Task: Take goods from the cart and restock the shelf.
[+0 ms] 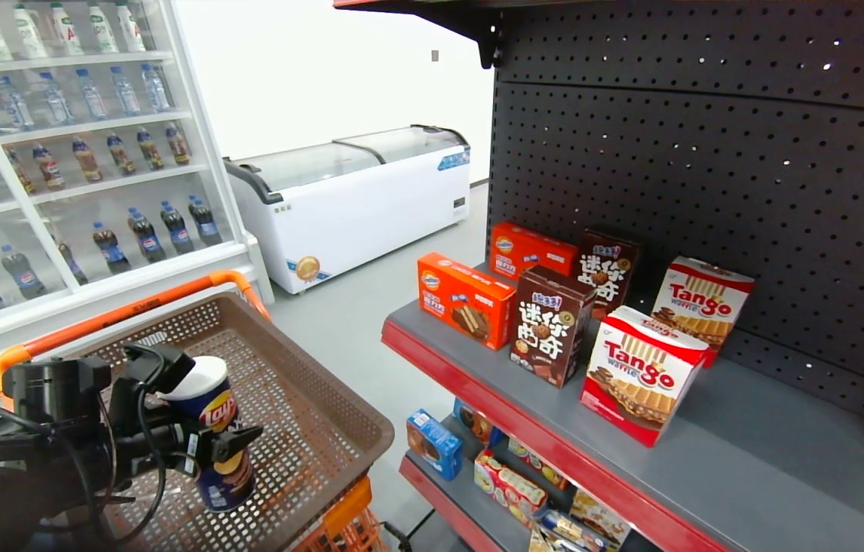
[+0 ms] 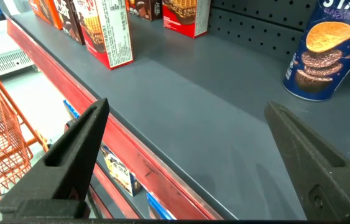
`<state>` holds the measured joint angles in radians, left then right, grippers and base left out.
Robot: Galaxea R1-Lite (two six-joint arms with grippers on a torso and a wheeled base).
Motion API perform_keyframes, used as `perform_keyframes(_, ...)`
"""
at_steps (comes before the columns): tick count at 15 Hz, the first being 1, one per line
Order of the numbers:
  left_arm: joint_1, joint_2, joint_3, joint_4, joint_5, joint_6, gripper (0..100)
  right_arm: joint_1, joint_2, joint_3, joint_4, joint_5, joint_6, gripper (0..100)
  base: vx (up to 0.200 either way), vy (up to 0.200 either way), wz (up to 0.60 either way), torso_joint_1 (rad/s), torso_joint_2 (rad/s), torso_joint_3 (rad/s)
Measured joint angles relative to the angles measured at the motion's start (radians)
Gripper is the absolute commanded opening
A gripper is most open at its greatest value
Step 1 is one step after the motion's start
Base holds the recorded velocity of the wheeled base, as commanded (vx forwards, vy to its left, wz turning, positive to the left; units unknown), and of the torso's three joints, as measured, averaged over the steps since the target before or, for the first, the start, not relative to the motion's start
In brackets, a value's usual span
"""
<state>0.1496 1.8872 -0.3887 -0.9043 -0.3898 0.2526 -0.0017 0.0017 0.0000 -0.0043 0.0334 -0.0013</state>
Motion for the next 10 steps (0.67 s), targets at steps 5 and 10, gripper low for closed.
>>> perform_keyframes(5, -0.001, 0.026, 0.046, -0.068, 0.000, -0.001, 100, 0.000, 0.000, 0.000, 0.000, 0.000, 0.000, 100, 0.000, 0.000, 0.00, 0.000, 0.00, 0.000)
perform_keyframes(10, -0.001, 0.043, 0.047, -0.124, -0.005, -0.003, 0, 0.000, 0.000, 0.000, 0.000, 0.000, 0.000, 100, 0.000, 0.000, 0.00, 0.000, 0.00, 0.000)
